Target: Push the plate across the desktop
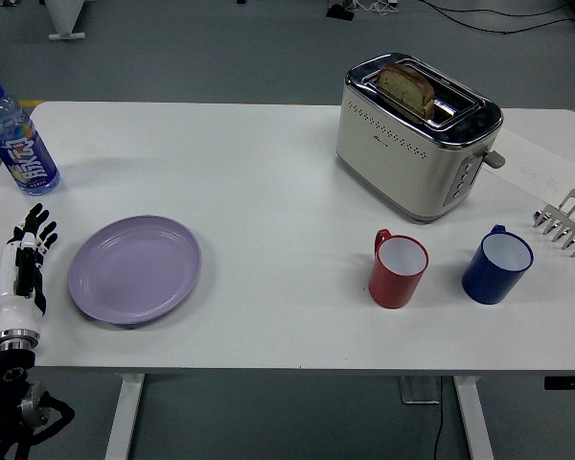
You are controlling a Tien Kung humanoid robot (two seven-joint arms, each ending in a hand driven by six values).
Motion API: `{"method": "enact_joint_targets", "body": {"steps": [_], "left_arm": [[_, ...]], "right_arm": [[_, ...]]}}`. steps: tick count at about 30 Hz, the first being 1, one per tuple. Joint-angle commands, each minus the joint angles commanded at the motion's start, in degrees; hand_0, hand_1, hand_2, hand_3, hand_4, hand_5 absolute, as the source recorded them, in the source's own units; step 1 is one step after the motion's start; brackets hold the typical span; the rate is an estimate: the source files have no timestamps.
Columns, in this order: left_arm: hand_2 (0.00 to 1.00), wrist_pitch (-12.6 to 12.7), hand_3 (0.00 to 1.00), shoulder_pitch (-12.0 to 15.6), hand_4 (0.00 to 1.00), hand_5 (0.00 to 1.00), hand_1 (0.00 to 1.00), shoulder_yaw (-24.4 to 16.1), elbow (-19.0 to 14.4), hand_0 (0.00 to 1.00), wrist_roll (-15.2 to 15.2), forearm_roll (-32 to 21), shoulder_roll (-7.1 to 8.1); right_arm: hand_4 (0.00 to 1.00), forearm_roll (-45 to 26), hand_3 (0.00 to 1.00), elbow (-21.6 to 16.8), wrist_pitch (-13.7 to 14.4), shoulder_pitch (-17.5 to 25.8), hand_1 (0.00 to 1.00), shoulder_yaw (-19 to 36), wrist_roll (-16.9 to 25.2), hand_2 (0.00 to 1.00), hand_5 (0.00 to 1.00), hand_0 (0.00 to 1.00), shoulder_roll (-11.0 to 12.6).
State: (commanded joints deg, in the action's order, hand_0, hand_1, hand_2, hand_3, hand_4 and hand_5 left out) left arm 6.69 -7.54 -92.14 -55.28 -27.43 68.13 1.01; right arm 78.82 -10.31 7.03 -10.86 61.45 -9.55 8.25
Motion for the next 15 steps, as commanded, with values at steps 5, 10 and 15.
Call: {"method": "enact_joint_targets", "body": {"steps": [5,10,15], "left_arm": [[0.942,0.4,0.928,-0.33,0.639,0.998,0.905,1.02,0.24,0.838,-0.6,-1.57,-0.78],[0.945,0.96,0.933,-0.41,0.631,0.998,0.905,2.86,0.01,0.839,-1.05,-2.64,-0.85],[0.947,1.33,0.939,-0.45,0.618,0.998,0.907,4.44,-0.18,0.84,-1.38,-4.04,-0.79]], "right_arm": [[0.18,0.05,0.607,0.0,-0.04,-0.08,0.608,-0.05,0.04,0.665,0.115,0.636,0.05],[0.18,-0.18,0.607,0.0,0.01,-0.21,0.608,-0.1,0.07,0.665,0.115,0.637,0.07],[0.18,-0.21,0.607,0.0,0.01,-0.33,0.607,-0.12,0.09,0.665,0.114,0.637,0.11]]}}
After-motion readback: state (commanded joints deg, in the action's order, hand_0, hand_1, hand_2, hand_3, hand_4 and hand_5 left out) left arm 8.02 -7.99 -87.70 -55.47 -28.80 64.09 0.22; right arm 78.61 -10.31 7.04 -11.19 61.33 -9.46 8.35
